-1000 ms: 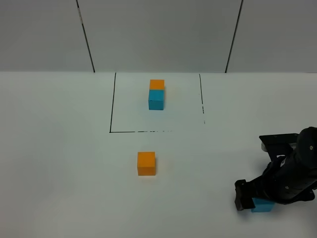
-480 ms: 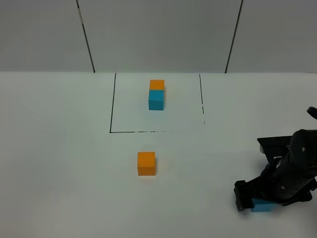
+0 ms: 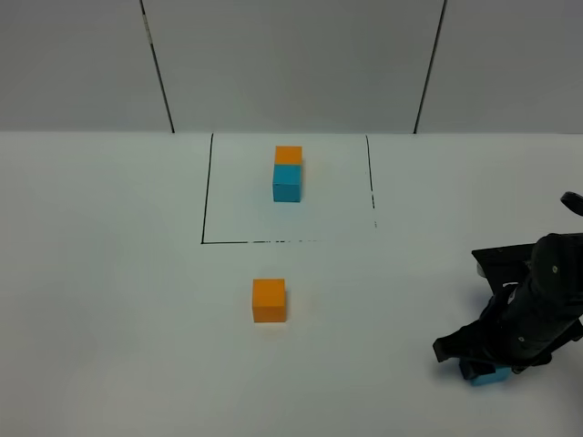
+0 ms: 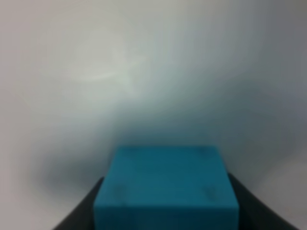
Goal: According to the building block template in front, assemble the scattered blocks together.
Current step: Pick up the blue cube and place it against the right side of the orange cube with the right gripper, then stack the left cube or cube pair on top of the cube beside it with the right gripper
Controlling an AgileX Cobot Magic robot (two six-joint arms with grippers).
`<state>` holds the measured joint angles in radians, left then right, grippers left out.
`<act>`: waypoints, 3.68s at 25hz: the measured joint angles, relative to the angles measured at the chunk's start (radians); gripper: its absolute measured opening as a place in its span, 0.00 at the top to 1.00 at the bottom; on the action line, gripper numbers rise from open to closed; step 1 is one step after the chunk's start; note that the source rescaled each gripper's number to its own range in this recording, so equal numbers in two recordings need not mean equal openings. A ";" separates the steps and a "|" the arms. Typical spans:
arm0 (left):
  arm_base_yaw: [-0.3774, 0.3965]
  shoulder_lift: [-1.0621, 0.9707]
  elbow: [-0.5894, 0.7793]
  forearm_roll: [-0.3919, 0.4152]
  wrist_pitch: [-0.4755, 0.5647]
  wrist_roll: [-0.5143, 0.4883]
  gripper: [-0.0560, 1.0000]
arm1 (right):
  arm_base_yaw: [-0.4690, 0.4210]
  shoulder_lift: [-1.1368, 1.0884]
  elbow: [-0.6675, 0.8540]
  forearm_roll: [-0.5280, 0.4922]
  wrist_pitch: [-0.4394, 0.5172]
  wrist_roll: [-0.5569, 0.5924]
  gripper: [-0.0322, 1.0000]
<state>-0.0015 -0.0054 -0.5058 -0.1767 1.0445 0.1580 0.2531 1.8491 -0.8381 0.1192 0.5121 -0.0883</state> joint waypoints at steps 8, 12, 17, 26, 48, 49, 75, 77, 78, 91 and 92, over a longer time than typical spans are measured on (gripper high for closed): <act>0.000 0.000 0.000 0.000 0.000 0.000 0.49 | 0.102 0.044 -0.329 -0.158 0.339 -0.293 0.83; 0.000 0.000 0.000 0.000 0.000 0.000 0.49 | 0.194 0.074 -0.485 -0.281 0.468 -0.506 0.83; 0.000 0.000 0.000 0.000 0.000 0.000 0.49 | 0.310 0.189 -0.608 -0.382 0.541 -0.660 0.83; 0.000 0.000 0.000 0.000 0.000 0.000 0.49 | 0.404 0.379 -0.866 -0.293 0.571 -0.841 0.83; 0.000 0.000 0.000 0.000 0.000 0.001 0.49 | 0.449 0.567 -1.104 -0.206 0.614 -0.809 0.83; 0.000 0.000 0.000 0.000 0.000 0.001 0.49 | 0.449 0.567 -1.104 -0.206 0.611 -0.808 0.83; 0.000 0.000 0.000 0.000 0.000 0.000 0.49 | 0.449 0.567 -1.104 -0.187 0.610 -0.727 0.83; 0.000 0.000 0.000 0.000 0.000 0.000 0.49 | 0.449 0.565 -1.104 -0.186 0.612 -0.717 0.77; 0.000 0.000 0.000 0.000 0.000 0.000 0.49 | 0.449 0.564 -1.104 -0.186 0.613 -0.710 0.71; 0.000 0.000 0.000 0.000 0.000 0.000 0.49 | 0.453 0.408 -1.104 -0.165 0.697 -0.506 0.00; 0.000 0.000 0.000 0.000 0.000 0.000 0.49 | 0.455 0.380 -1.104 -0.162 0.697 -0.483 0.00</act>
<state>-0.0015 -0.0054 -0.5058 -0.1767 1.0445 0.1584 0.7081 2.2288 -1.9422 -0.0424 1.2094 -0.5712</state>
